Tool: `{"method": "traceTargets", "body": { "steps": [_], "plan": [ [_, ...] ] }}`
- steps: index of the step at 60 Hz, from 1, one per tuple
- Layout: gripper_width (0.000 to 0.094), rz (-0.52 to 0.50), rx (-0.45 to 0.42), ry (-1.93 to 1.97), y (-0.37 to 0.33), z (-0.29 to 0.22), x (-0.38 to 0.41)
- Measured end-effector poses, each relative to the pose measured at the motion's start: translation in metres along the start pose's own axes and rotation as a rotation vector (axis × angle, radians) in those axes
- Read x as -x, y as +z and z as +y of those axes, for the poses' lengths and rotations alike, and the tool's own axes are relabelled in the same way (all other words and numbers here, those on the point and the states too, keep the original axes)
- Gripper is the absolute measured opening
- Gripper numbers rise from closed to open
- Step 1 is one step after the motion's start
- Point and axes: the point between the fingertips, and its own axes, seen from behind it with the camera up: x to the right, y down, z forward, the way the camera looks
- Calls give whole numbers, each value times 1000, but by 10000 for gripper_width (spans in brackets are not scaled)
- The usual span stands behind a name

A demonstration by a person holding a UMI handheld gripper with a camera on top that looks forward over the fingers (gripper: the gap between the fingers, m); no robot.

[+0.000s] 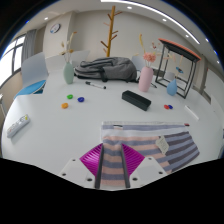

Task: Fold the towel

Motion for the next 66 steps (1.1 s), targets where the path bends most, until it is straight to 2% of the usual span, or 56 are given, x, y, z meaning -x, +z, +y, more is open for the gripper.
{"method": "traceTargets", "body": {
  "steps": [2,3,9,15,24,27,34,39,48,56,58,60,62,64,65,66],
  "plan": [
    [109,52,2,-22,0,0,-10],
    [87,87,3,-32,0,1,-17],
    [80,103,58,-51,-10,9,-6],
    [72,-31,78,39,-39,1,40],
    [65,-147,-5,120,-106,-59,59],
    [65,-156,-36,136,-124,-82,49],
    [65,-110,-80,149,-136,-108,-6],
    [65,-44,-67,144,-121,-103,-52],
    [64,36,1,113,-78,-57,-109],
    [70,56,67,87,-41,-7,-125],
    [101,59,81,82,-37,2,-127],
    [200,74,93,68,-35,7,-131],
    [446,84,106,56,-38,10,-134],
    [765,88,113,46,-46,7,-136],
    [868,86,110,42,-52,3,-136],
    [825,77,105,40,-60,-1,-134]
  ]
}}
